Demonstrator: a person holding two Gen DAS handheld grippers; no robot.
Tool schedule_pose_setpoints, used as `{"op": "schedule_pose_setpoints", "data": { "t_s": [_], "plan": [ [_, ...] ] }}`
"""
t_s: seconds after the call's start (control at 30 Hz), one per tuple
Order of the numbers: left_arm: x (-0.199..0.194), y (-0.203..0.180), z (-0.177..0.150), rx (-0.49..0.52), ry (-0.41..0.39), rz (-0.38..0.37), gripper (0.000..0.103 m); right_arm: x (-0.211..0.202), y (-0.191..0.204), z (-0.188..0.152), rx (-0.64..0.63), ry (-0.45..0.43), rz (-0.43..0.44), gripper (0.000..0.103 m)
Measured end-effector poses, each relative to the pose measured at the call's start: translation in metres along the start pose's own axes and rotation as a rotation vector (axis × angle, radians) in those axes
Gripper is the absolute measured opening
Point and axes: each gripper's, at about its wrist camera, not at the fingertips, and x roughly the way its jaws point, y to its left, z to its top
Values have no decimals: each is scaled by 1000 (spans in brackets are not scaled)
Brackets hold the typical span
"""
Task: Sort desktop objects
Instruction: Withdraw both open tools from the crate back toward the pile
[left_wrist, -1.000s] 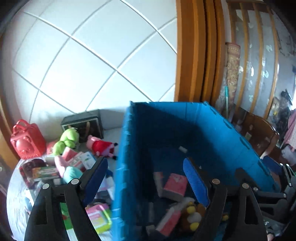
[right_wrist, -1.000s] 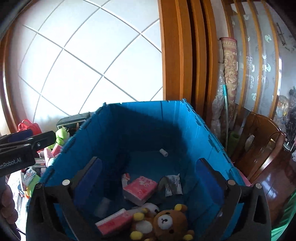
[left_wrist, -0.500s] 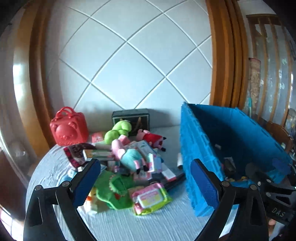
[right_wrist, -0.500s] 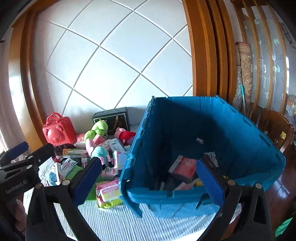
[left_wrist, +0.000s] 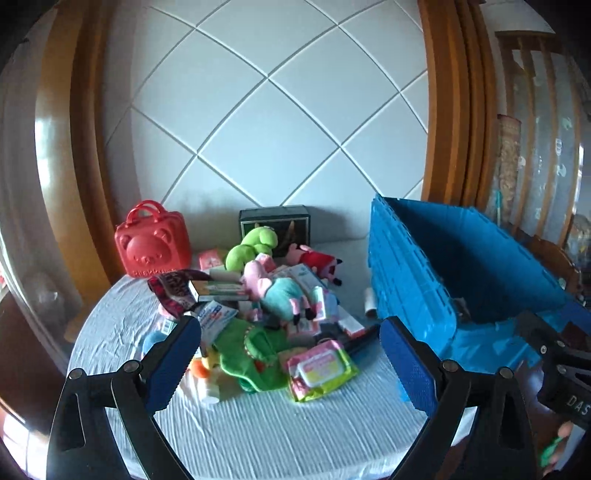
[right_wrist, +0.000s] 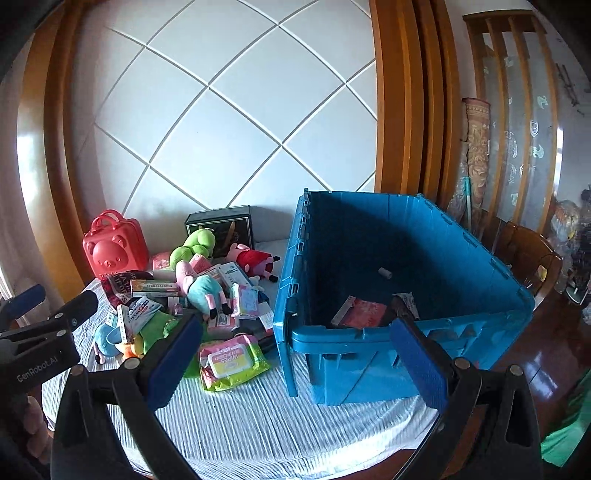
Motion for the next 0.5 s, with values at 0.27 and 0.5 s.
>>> {"op": "schedule_pose_setpoints", "data": {
  "t_s": [0.27, 0.5],
  "plan": [
    [-10, -3, -1, -14, -15, -10, 99, -8, -13, 1, 18, 3, -28, 103],
    [-11, -1, -2, -24, -21, 5, 99, -7, -13, -1, 13, 10, -21, 103]
  ]
}}
